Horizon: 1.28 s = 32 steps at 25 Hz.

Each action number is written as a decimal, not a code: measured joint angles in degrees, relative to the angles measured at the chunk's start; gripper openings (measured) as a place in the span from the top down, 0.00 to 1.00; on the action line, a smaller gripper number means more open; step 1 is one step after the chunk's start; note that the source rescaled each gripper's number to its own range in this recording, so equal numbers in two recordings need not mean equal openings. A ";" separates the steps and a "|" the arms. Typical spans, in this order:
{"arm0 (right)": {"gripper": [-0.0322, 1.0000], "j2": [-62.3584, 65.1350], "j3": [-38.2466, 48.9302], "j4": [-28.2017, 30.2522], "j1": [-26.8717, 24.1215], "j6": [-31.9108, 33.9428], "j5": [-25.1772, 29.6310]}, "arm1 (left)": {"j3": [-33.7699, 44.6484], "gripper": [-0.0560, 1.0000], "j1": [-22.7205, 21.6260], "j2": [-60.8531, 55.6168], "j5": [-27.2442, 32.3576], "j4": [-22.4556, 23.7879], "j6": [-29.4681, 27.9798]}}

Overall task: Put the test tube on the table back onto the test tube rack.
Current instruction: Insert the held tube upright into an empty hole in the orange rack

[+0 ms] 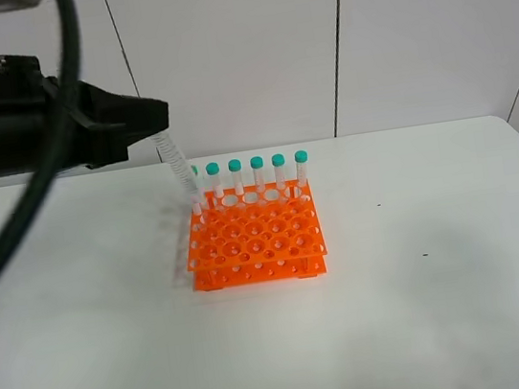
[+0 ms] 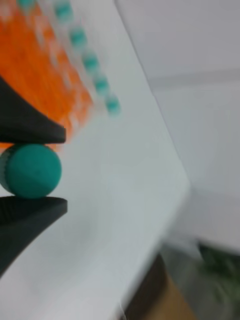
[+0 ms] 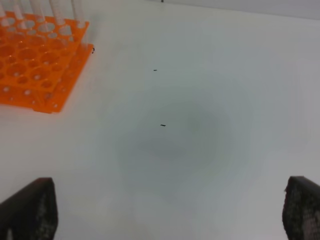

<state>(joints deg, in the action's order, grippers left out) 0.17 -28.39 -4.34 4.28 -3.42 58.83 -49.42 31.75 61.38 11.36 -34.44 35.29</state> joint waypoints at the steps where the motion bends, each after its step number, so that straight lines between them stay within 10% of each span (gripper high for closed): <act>1: 0.00 0.00 0.00 0.00 0.00 0.00 0.00 | 0.00 0.95 0.00 0.32 -1.75 7.49 -6.70; 5: 0.00 0.00 0.00 0.00 0.00 0.00 0.00 | 0.00 0.95 0.00 3.66 -6.10 26.04 -23.28; 8: 0.00 0.00 0.00 0.00 0.00 0.00 0.00 | 0.00 0.95 0.00 8.61 -10.52 31.64 -28.34; 14: 0.00 0.00 0.00 0.00 0.00 0.00 0.00 | -0.67 0.95 0.00 20.64 -25.57 33.13 -28.98; 32: 0.00 0.00 0.00 -0.16 0.00 0.04 0.00 | -12.27 0.95 1.26 35.09 -16.19 37.83 -32.70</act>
<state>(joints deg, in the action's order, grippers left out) 0.17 -28.39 -4.50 4.28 -3.38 58.83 -61.69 33.01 96.47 -4.84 3.39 2.59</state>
